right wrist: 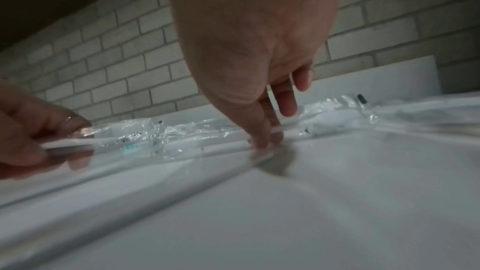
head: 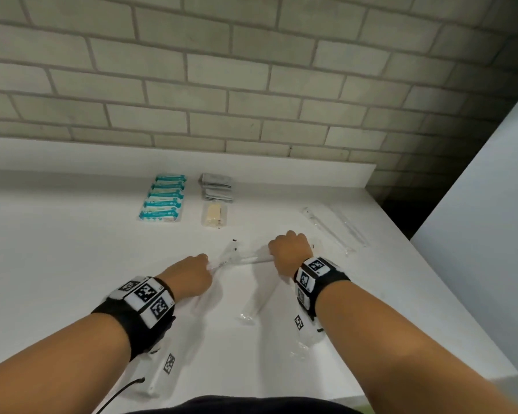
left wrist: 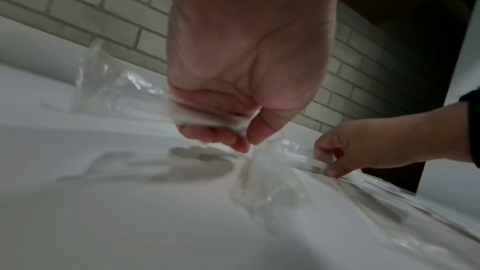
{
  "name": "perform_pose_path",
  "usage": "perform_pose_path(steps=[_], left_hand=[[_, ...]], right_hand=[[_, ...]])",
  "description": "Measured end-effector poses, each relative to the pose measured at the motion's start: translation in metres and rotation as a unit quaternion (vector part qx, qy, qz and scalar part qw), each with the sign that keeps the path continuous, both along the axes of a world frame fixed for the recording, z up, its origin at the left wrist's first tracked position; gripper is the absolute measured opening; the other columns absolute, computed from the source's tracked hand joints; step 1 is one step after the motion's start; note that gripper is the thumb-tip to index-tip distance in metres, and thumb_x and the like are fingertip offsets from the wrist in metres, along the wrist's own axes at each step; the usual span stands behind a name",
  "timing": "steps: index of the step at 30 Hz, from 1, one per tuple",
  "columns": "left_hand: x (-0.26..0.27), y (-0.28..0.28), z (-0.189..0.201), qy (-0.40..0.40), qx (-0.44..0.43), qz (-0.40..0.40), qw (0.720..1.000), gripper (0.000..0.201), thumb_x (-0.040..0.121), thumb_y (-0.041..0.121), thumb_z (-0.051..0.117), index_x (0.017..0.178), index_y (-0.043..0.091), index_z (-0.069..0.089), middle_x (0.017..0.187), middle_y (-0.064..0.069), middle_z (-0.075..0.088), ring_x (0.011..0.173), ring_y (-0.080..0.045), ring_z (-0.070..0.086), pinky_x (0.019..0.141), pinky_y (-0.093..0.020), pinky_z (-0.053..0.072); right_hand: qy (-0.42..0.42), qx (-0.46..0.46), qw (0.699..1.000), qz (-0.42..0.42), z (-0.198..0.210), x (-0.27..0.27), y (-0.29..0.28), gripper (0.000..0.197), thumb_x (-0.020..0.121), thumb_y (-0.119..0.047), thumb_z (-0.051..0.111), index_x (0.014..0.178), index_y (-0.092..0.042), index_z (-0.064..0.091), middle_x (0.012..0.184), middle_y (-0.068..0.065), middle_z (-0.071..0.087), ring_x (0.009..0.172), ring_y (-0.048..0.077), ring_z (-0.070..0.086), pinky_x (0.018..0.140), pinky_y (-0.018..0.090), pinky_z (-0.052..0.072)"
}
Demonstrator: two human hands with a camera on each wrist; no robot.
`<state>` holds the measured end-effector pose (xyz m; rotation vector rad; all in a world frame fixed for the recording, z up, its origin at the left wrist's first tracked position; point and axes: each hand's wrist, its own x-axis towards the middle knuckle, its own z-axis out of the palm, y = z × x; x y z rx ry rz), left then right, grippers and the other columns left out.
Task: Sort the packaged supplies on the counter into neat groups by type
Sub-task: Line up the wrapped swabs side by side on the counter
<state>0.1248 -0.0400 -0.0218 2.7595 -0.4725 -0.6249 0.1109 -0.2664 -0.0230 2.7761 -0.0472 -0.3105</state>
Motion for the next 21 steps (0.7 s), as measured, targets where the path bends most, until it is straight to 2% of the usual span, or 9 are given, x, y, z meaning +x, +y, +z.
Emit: perform_pose_path(steps=[4, 6, 10, 13, 15, 16, 17, 19, 21], left_hand=[[-0.001, -0.006, -0.006, -0.027, -0.006, 0.038, 0.999, 0.055, 0.083, 0.055, 0.059, 0.118, 0.015, 0.045, 0.116, -0.005, 0.053, 0.095, -0.021, 0.053, 0.075, -0.03, 0.042], [-0.003, -0.013, -0.008, -0.028, 0.012, 0.034, 0.999, 0.06, 0.078, 0.057, 0.065, 0.116, 0.015, 0.045, 0.111, -0.003, 0.052, 0.092, -0.019, 0.051, 0.073, -0.029, 0.04], [-0.002, -0.026, -0.009, -0.01, 0.012, 0.044, 0.999, 0.038, 0.081, 0.034, 0.064, 0.108, 0.013, 0.048, 0.095, 0.001, 0.053, 0.086, -0.018, 0.054, 0.066, -0.026, 0.04], [0.002, -0.041, -0.001, -0.005, 0.006, 0.049, 0.999, 0.022, 0.085, 0.027, 0.055, 0.102, 0.013, 0.051, 0.097, -0.001, 0.053, 0.089, -0.02, 0.053, 0.07, -0.027, 0.04], [0.002, -0.055, 0.005, -0.015, -0.028, 0.065, 0.997, 0.017, 0.087, 0.026, 0.052, 0.098, 0.013, 0.051, 0.096, -0.002, 0.054, 0.089, -0.021, 0.053, 0.071, -0.028, 0.04], [0.001, -0.064, 0.008, -0.024, -0.056, 0.076, 0.995, 0.014, 0.088, 0.025, 0.051, 0.095, 0.013, 0.05, 0.092, -0.002, 0.055, 0.086, -0.021, 0.053, 0.068, -0.029, 0.04], [0.0, -0.073, 0.011, -0.033, -0.085, 0.085, 0.992, 0.013, 0.089, 0.025, 0.051, 0.094, 0.013, 0.049, 0.088, -0.001, 0.055, 0.083, -0.021, 0.054, 0.064, -0.029, 0.039], [-0.002, -0.095, 0.017, -0.05, -0.122, 0.076, 0.988, 0.015, 0.09, 0.027, 0.053, 0.094, 0.013, 0.049, 0.084, -0.001, 0.055, 0.078, -0.02, 0.053, 0.059, -0.028, 0.038], [-0.004, -0.119, 0.021, -0.068, -0.134, 0.029, 0.988, 0.015, 0.091, 0.032, 0.055, 0.095, 0.017, 0.05, 0.088, -0.001, 0.059, 0.08, -0.02, 0.057, 0.065, -0.031, 0.043]], right_hand=[[-0.048, 0.006, 0.999, 0.015, 0.006, 0.002, -0.009, 0.031, 0.086, -0.019, 0.049, 0.116, -0.019, 0.055, 0.114, 0.002, 0.058, 0.111, 0.025, 0.044, 0.095, 0.04, 0.033], [-0.093, 0.068, 0.993, -0.008, 0.016, 0.0, -0.026, 0.026, 0.09, -0.022, 0.044, 0.114, -0.015, 0.053, 0.109, 0.005, 0.061, 0.107, 0.027, 0.048, 0.091, 0.04, 0.034], [-0.142, 0.267, 0.943, -0.141, 0.035, -0.012, -0.086, 0.03, 0.089, -0.004, 0.04, 0.117, -0.006, 0.051, 0.108, 0.015, 0.06, 0.092, 0.031, 0.058, 0.073, 0.033, 0.044], [-0.17, 0.291, 0.921, -0.196, 0.036, -0.021, -0.14, 0.015, 0.089, -0.007, 0.045, 0.096, -0.003, 0.058, 0.101, 0.017, 0.063, 0.095, 0.034, 0.06, 0.072, 0.03, 0.043], [-0.16, 0.302, 0.909, -0.24, 0.033, -0.025, -0.17, 0.008, 0.087, -0.01, 0.051, 0.08, -0.007, 0.052, 0.093, 0.013, 0.059, 0.096, 0.033, 0.061, 0.071, 0.028, 0.039], [-0.15, 0.302, 0.903, -0.267, 0.032, -0.026, -0.183, 0.008, 0.087, -0.011, 0.053, 0.08, -0.007, 0.053, 0.091, 0.013, 0.058, 0.095, 0.034, 0.061, 0.07, 0.029, 0.04], [-0.138, 0.302, 0.899, -0.285, 0.032, -0.028, -0.194, 0.008, 0.087, -0.012, 0.053, 0.086, -0.005, 0.056, 0.093, 0.014, 0.059, 0.096, 0.035, 0.062, 0.071, 0.031, 0.043], [-0.128, 0.304, 0.894, -0.303, 0.028, -0.027, -0.214, 0.027, 0.091, -0.012, 0.047, 0.112, 0.001, 0.057, 0.106, 0.021, 0.061, 0.105, 0.038, 0.06, 0.079, 0.037, 0.048], [-0.111, 0.292, 0.905, -0.288, 0.029, -0.024, -0.222, 0.037, 0.095, -0.012, 0.041, 0.129, -0.002, 0.049, 0.124, 0.022, 0.057, 0.116, 0.038, 0.055, 0.092, 0.039, 0.046]])
